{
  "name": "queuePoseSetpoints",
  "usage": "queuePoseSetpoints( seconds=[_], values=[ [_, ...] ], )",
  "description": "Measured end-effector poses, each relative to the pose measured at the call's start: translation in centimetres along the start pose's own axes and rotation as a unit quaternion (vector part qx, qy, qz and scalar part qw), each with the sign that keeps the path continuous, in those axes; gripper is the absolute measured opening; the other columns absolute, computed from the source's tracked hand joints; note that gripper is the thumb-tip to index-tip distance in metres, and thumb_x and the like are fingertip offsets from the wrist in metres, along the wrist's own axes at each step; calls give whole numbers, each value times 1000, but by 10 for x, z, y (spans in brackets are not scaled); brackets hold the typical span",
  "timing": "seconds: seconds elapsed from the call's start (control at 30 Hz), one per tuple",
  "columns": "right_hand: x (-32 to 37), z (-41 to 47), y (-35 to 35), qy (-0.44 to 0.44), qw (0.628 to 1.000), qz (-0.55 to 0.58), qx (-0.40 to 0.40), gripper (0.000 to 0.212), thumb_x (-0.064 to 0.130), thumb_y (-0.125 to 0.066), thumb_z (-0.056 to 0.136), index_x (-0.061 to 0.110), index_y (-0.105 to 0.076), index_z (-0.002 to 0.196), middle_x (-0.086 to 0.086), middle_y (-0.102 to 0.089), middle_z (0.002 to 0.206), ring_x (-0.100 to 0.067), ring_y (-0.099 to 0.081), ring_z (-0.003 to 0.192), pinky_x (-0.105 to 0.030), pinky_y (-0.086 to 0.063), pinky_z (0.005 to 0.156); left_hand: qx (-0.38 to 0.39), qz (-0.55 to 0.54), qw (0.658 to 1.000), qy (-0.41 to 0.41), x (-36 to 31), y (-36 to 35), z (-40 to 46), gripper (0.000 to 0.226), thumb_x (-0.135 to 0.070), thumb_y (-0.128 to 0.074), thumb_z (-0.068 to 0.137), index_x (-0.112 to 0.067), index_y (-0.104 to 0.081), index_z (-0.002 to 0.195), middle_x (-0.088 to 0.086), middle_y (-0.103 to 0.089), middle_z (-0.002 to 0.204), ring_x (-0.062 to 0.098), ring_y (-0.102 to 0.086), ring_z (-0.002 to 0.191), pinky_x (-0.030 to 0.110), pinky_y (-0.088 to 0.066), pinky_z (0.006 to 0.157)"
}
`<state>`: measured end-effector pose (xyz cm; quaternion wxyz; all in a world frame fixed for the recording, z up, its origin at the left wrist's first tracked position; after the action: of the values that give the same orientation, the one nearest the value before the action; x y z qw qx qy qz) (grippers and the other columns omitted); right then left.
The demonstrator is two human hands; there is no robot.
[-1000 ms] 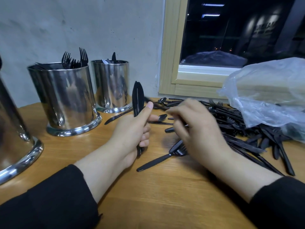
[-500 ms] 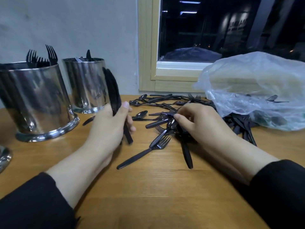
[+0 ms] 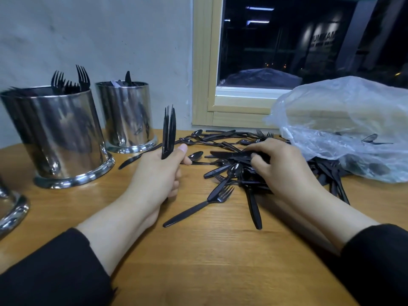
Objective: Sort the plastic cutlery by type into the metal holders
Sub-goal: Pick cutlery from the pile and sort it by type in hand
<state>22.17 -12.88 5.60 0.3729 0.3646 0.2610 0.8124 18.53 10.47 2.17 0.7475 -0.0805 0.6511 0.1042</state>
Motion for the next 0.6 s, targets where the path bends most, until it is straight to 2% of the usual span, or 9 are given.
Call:
queuePoseSetpoints(
  seconds=[0.07, 0.17, 0.27, 0.43, 0.5, 0.57, 0.6],
  values=[
    [6, -1, 8, 24, 996, 50, -62, 26, 12, -62, 94, 14, -75, 117, 8, -66, 95, 1, -54, 84, -1, -35, 78, 18, -14, 1000, -2, -1, -1, -2, 37, -39, -56, 103, -6, -68, 91, -6, -38, 52, 11, -33, 45, 23, -29, 44],
    [23, -8, 11, 100, 986, 93, -97, 25, 10, -64, 95, 14, -74, 118, 5, -64, 88, -2, -57, 82, -9, -40, 76, 46, -36, 998, 8, -3, -6, -5, 37, -42, -59, 100, -8, -73, 101, -5, -41, 57, 9, -34, 48, 22, -30, 43],
    [46, -17, 1, 205, 971, 100, -74, 24, 9, -65, 94, 12, -75, 115, 1, -67, 94, -16, -62, 90, -29, -50, 81, 57, -85, 994, 45, -3, -11, -8, 41, -50, -64, 94, -12, -74, 104, -7, -35, 57, 8, -30, 48, 22, -26, 43],
    [74, -31, -18, 330, 941, 80, -4, 29, 11, -68, 93, 10, -72, 122, -2, -70, 107, -23, -62, 92, -31, -49, 85, 73, -124, 988, 64, 1, -18, -7, 31, -43, -66, 96, -12, -69, 94, -5, -35, 59, 11, -27, 49, 21, -21, 40],
    [76, -33, -19, 334, 938, 69, 59, 36, 23, -69, 94, 13, -68, 128, 0, -69, 115, -22, -62, 102, -31, -48, 92, 48, -126, 990, 52, -1, -15, -6, 28, -35, -61, 101, -10, -65, 89, -3, -39, 57, 11, -30, 47, 21, -22, 38],
    [66, -27, -13, 267, 957, 75, 86, 45, 41, -66, 94, 18, -66, 132, 5, -67, 117, -14, -59, 108, -25, -44, 97, 16, -97, 995, 28, -4, -9, -4, 29, -32, -56, 104, -11, -60, 84, 0, -45, 58, 11, -35, 45, 22, -25, 37],
    [56, -21, -8, 221, 969, 84, 75, 43, 45, -63, 94, 21, -66, 130, 8, -67, 113, -9, -59, 106, -23, -44, 96, 1, -76, 997, 11, -7, -6, -3, 31, -31, -54, 105, -12, -59, 81, 2, -49, 61, 12, -39, 44, 23, -28, 38]
  ],
)
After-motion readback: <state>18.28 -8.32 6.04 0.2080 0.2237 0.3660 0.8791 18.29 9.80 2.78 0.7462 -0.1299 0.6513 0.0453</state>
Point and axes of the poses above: each hand's wrist, its own z-axis towards the middle knuckle, its own y-axis out of the back of the hand, x = y × z, the point moved 5 cm from there along z, towards the middle knuckle
